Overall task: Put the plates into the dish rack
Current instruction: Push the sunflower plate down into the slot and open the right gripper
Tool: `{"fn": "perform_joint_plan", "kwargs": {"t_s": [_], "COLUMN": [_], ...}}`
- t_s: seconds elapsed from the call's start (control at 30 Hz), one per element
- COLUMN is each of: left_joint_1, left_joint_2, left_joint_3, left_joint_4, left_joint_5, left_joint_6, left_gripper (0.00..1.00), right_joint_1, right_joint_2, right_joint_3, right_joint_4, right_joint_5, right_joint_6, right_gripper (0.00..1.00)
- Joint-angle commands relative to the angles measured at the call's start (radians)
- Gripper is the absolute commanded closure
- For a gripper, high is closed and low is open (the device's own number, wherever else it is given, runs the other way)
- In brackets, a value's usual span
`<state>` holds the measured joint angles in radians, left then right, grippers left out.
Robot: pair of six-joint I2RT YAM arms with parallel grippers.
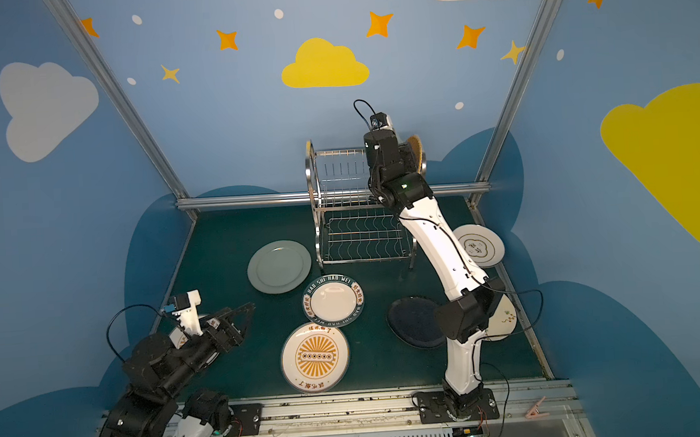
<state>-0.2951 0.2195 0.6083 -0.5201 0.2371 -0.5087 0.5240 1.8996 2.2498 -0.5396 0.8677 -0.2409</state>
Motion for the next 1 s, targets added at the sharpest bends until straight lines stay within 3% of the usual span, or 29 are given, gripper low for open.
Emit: {"fn": "perform_joint_plan", "kwargs": {"t_s": [0.0,0.13,0.43,0.57,0.97], "left_joint_1": [-0.003,-0.003,-0.002,-0.002,-0.002], "left_joint_2": [-0.004,-0.005,-0.003,-0.003,-0.001], "left_joint_3": [-0.008,-0.008,-0.008,-0.007,-0.007], "left_joint_4": [0.017,0.018,0.016,0.016,0.013], "left_joint_5": [0.001,0.001,-0.002,-0.004,-0.004], "left_joint_6": [0.015,0.015,0.015,0.015,0.015], "left_gripper": [0.00,0.00,0.00,0.00,0.00], "right_joint_1": [-0.009,-0.010,-0.007,-0.005,0.010], "right_joint_2": [0.006,0.007,-0.006,-0.021,-0.075], "right_joint_3": [0.027,0.029,0.033,0.049,0.065], "right_joint_4": [-0.003,0.003,-0.003,-0.027,-0.066], "right_joint_5": [0.028,0.014,-0.036,-0.066,-0.103], "right_joint_6": [-0.007,-0.017,-0.007,0.018,0.061], "right_gripper": [0.85,0.74,0.71,0.65,0.41]}}
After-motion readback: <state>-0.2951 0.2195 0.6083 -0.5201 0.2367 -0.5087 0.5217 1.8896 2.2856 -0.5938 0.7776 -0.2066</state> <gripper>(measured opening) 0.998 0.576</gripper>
